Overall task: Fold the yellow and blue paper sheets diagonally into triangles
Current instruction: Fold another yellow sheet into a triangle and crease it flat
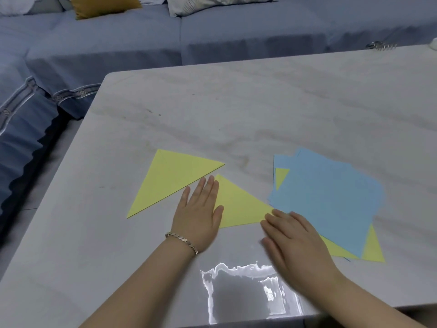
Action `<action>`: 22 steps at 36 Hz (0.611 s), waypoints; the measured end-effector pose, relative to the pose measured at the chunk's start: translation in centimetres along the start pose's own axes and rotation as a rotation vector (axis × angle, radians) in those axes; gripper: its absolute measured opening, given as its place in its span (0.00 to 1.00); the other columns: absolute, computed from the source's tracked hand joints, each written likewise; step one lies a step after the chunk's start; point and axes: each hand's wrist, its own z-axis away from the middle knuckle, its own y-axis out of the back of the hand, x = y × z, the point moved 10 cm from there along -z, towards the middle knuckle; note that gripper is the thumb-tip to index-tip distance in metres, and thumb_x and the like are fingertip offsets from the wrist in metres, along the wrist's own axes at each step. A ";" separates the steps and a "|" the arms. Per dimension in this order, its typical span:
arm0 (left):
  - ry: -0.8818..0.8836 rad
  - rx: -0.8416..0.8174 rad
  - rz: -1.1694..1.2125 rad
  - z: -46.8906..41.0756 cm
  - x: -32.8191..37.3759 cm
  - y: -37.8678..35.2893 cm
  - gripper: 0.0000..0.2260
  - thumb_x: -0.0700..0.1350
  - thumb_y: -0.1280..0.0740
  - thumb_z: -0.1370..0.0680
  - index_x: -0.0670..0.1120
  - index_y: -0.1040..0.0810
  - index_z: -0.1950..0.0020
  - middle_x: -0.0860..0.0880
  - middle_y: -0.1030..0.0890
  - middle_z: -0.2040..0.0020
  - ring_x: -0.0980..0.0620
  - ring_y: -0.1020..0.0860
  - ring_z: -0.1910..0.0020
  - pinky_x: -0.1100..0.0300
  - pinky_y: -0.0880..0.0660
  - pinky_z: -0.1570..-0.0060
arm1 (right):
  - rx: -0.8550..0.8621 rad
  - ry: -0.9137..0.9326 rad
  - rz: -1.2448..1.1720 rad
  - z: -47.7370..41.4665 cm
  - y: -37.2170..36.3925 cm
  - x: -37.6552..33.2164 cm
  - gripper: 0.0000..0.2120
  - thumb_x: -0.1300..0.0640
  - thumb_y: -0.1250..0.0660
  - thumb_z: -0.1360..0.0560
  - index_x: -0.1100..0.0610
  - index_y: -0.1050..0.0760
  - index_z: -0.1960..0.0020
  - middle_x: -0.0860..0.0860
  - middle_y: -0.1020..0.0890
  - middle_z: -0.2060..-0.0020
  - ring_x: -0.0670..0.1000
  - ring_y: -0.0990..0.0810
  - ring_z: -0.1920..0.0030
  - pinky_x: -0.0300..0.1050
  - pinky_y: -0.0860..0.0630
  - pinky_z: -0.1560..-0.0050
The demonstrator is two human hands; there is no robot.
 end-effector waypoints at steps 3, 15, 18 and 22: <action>0.002 -0.012 -0.014 0.0 0.0 -0.1 0.36 0.58 0.72 0.33 0.49 0.60 0.25 0.58 0.67 0.31 0.57 0.62 0.26 0.55 0.65 0.29 | 0.038 -0.014 -0.017 0.2 0.4 0.2 0.24 0.48 0.53 0.21 0.59 0.20 0.51 0.51 0.17 0.53 0.53 0.20 0.48 0.45 0.35 0.42; 0.303 -0.006 -0.067 1.1 -1.0 2.3 0.34 0.64 0.47 0.25 0.48 0.52 0.26 0.44 0.39 0.32 0.44 0.38 0.34 0.54 0.37 0.40 | -0.042 -0.225 -0.143 1.0 1.9 5.9 0.15 0.51 0.42 0.29 0.56 0.19 0.58 0.50 0.16 0.61 0.55 0.18 0.57 0.46 0.27 0.51; 0.472 -0.081 0.034 1.4 -2.1 3.2 0.43 0.64 0.34 0.31 0.46 0.52 0.27 0.42 0.34 0.37 0.43 0.34 0.38 0.53 0.32 0.46 | 0.003 -0.294 -0.169 0.2 2.7 7.0 0.14 0.51 0.41 0.30 0.56 0.20 0.54 0.53 0.18 0.57 0.57 0.20 0.54 0.48 0.30 0.51; 0.571 -0.153 0.081 1.3 -2.9 3.0 0.40 0.63 0.29 0.35 0.44 0.43 0.34 0.42 0.29 0.40 0.42 0.31 0.40 0.52 0.31 0.48 | -0.078 -0.436 -0.141 -1.0 2.1 8.9 0.25 0.51 0.31 0.29 0.59 0.31 0.35 0.58 0.30 0.34 0.58 0.34 0.32 0.52 0.39 0.34</action>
